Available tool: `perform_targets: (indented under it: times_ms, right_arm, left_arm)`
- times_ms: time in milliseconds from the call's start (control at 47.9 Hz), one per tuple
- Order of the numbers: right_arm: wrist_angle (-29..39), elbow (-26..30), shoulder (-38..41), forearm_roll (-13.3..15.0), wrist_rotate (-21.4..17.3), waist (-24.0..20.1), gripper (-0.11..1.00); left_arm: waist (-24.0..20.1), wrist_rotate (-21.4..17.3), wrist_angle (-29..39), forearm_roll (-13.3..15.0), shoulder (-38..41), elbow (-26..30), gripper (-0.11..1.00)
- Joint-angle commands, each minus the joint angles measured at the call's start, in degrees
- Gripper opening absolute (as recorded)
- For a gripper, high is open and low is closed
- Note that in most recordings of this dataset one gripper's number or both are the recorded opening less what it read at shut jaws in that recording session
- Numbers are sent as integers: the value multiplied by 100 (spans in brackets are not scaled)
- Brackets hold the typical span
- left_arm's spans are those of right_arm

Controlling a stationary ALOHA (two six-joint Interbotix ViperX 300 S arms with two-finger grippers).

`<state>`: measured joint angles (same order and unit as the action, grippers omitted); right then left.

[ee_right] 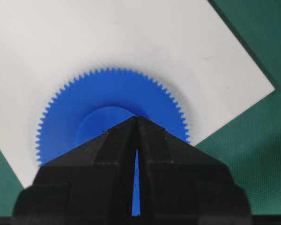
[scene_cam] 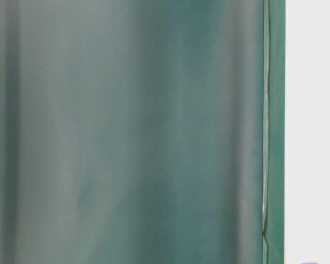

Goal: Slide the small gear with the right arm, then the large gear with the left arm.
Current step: 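Lower the right gripper and grasp the small gear's hub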

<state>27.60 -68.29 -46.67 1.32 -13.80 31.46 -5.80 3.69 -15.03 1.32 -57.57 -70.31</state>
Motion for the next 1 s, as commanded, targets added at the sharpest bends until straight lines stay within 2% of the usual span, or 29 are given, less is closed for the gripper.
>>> perform_targets:
  times_ms: [0, 272, 627, 982]
  right_arm:
    - [-62, 35, 123, -9, -9, -70, 50]
    - [-580, -202, 457, -26, -202, -360, 50]
    - [-1143, -483, 809, -26, -378, -413, 50]
    - [-1380, -501, 1169, -26, -439, -492, 50]
  left_arm:
    - [-18, 0, -35, 18, 53, 70, 0]
    - [-18, 9, -35, 18, 53, 26, 0]
    - [-18, 9, -35, 9, 44, 26, 0]
    - [-18, 9, -35, 18, 53, 18, 0]
